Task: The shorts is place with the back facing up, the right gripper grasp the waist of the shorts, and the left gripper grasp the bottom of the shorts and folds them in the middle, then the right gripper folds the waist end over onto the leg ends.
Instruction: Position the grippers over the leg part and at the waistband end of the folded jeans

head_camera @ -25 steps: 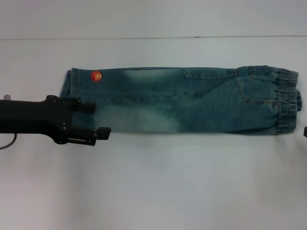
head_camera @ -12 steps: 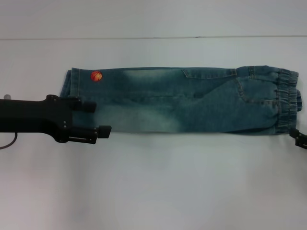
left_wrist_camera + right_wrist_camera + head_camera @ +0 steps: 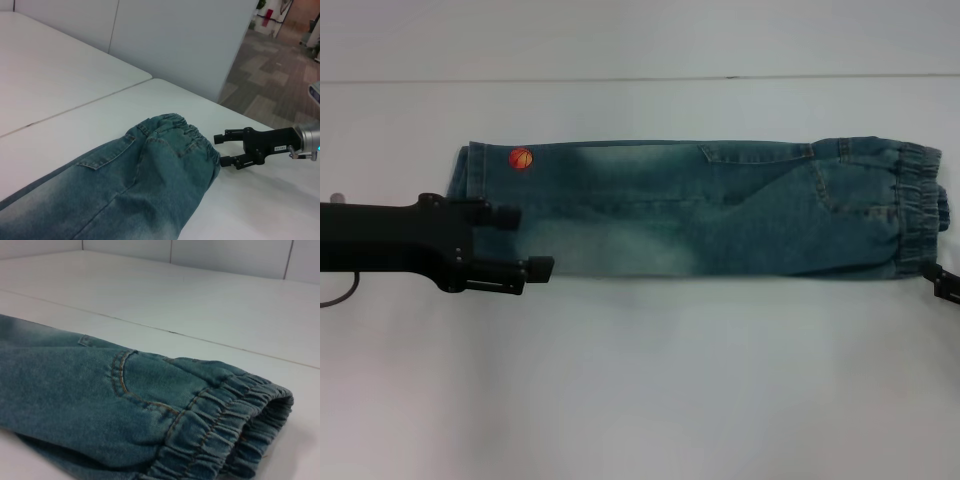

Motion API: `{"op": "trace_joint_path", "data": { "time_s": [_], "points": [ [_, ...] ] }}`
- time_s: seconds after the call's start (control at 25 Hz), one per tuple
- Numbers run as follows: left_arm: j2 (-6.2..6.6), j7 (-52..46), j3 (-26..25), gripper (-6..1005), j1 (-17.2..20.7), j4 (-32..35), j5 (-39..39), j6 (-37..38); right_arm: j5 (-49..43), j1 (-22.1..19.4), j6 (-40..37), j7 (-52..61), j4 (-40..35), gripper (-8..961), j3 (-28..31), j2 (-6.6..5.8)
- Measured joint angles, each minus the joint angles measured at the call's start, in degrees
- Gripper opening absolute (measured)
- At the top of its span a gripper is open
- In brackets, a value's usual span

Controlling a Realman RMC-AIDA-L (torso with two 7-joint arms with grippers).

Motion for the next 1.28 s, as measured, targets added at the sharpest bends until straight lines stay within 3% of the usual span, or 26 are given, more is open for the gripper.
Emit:
{"op": "trace_joint_path", "data": {
  "time_s": [0.2,0.52,0.96,1.28],
  "points": [
    [-0.14,-0.10,0.07,903,-0.02,0.00,0.00,-0.06,-0.03,1.08,0.44,-0.46,0.06,910,-0.06,-0.08],
    [-0.29,-0.57,0.08,903,-0.02,0.00,0.00,-0.06,-0.21,2.35,0.44,0.62,0.06,909,-2.22,-1.22],
    [-0.80,-0.71,0.08,904,0.07,0.00,0.00,-0.55,-2.95,4.75,1.54,2.97,3.75,908,-3.04,-3.94],
    [-1.07,-0.94,0.09,904,0.00,0.02,0.00,-0.59,-5.00,6.30,2.06,4.03,4.27,907,-3.76,-4.12]
  ]
}}
